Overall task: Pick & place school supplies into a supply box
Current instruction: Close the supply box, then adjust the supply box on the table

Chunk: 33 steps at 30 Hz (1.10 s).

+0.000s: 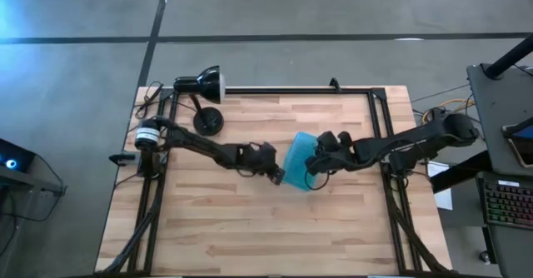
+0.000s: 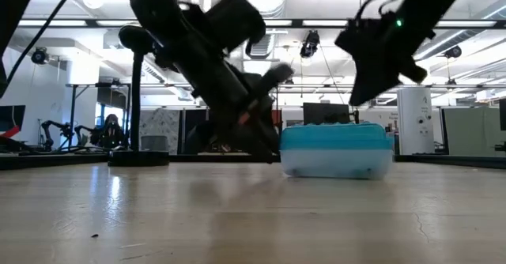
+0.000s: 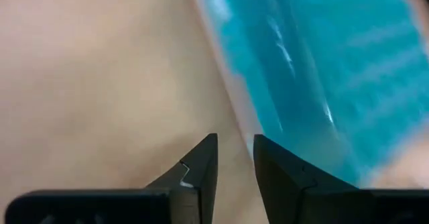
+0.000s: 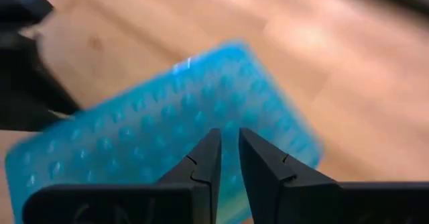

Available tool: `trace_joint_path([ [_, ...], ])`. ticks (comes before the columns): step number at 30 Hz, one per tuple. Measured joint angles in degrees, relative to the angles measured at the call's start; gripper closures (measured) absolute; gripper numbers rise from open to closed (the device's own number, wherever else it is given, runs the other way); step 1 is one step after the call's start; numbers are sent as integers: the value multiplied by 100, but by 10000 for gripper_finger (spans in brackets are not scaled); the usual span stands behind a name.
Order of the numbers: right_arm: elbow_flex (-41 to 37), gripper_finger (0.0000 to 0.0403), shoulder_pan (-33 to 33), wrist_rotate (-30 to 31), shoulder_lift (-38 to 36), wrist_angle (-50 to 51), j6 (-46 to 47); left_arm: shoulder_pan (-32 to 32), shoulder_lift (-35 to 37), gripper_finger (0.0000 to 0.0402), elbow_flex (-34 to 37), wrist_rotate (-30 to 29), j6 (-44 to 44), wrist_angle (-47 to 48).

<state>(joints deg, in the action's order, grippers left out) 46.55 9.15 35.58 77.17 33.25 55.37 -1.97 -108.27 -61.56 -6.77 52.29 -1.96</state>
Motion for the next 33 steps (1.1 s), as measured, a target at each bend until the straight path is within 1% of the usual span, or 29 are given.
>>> trace_joint_path([
  [4,-189,355,7,-594,386,-579,75,-383,9,321,-34,-137,244,-154],
  [6,-197,355,23,-711,573,-864,24,-537,9,321,-26,-250,444,-153],
  [9,-67,355,37,-853,768,-1300,-304,-731,9,321,-30,-474,614,-154],
  [12,227,355,97,-807,825,-1189,-704,-871,15,321,-30,-642,780,-110],
  [14,474,355,184,-412,726,-560,-580,-923,43,321,-30,-767,907,-16],
  [15,610,355,224,-148,644,-44,-227,-935,69,321,-30,-865,985,81],
  [17,788,355,263,234,506,1248,838,-951,139,321,-28,-1018,1111,181],
  [19,775,355,186,196,409,2342,1954,-962,254,321,-20,-1139,1129,205],
  [21,524,355,2,-263,343,2725,2466,-973,398,321,-21,-1169,1072,174],
  [22,347,355,-109,-514,329,2653,2507,-973,491,321,-22,-1212,1016,168],
  [24,-16,355,-332,-933,309,2087,2360,-976,655,321,-18,-1331,868,192],
  [27,-394,355,-667,-1016,318,1032,2086,-965,948,321,-15,-1499,682,365],
  [30,-678,355,-1096,-1085,400,376,1840,-965,1220,321,-15,-1766,624,853],
  [31,-766,355,-1242,-1142,429,142,1636,-965,1280,321,-14,-1851,626,1074],
  [33,-922,355,-1498,-1444,473,-477,1111,-975,1384,321,-10,-1955,680,1446],
])
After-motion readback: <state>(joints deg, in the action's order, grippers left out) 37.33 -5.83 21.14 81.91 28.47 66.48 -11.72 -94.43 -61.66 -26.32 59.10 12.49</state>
